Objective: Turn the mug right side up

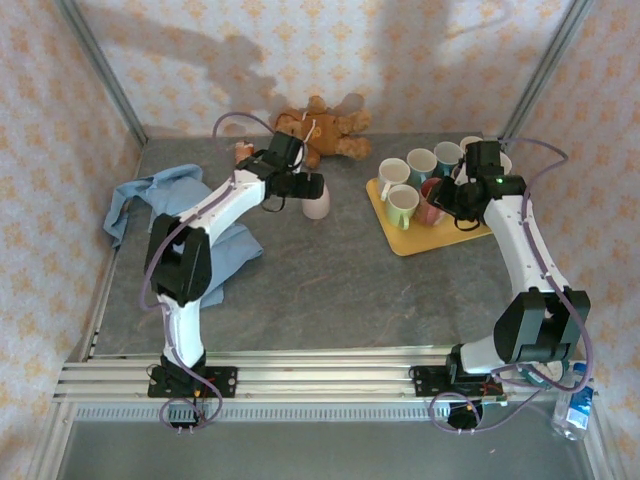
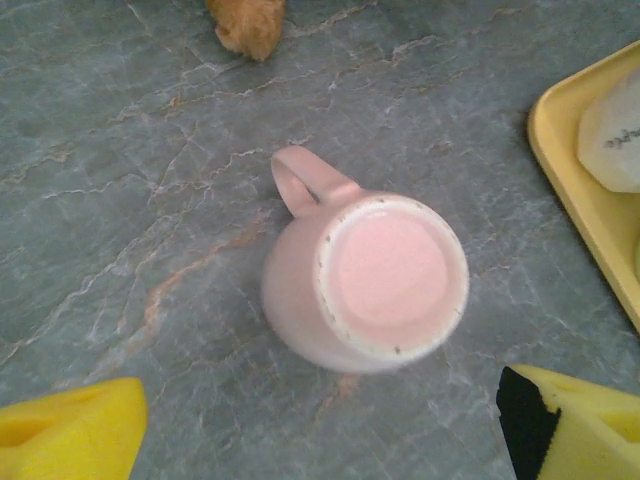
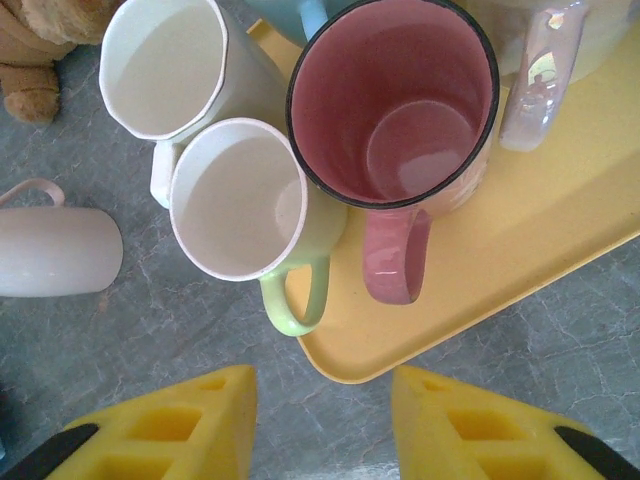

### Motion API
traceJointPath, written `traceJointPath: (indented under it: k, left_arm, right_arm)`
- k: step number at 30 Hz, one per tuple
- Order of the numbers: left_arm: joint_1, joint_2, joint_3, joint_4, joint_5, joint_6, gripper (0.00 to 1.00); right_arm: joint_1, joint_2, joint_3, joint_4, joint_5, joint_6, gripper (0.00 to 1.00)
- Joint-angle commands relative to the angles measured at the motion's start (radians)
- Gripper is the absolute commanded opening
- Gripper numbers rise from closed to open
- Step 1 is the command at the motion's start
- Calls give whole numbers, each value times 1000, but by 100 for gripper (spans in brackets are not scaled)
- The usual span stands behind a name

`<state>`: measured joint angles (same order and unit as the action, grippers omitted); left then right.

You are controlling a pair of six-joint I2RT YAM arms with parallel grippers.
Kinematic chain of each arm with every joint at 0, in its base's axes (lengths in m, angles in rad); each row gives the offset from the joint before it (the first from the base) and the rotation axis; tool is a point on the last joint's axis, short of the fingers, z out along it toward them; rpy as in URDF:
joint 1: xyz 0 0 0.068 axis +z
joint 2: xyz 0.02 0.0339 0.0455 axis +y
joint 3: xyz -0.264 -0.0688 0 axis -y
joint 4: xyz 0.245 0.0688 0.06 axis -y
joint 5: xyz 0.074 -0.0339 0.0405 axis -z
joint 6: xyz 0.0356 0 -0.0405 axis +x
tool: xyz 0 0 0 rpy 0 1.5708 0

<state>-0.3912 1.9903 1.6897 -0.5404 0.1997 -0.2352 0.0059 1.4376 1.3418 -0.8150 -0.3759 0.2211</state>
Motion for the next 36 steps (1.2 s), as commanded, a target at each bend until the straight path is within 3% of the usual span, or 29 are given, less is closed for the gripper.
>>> traceJointPath:
  k: [1,21,29,36]
  left_arm:
    - [13,40,53,21,59,14,91]
    - [37,167,48,308,292,-96,90]
    - [24,68,-120,393,286,-169,90]
    - [-38,-26,-228,476,285,-213,89]
  right_arm:
    - [8,-26,34,-24,-12,22,40]
    - [14,-13,28,-26,-24,42,40]
    - [14,-13,23,-24,-29,43,40]
    - [15,-30,12,-25,-34,43,40]
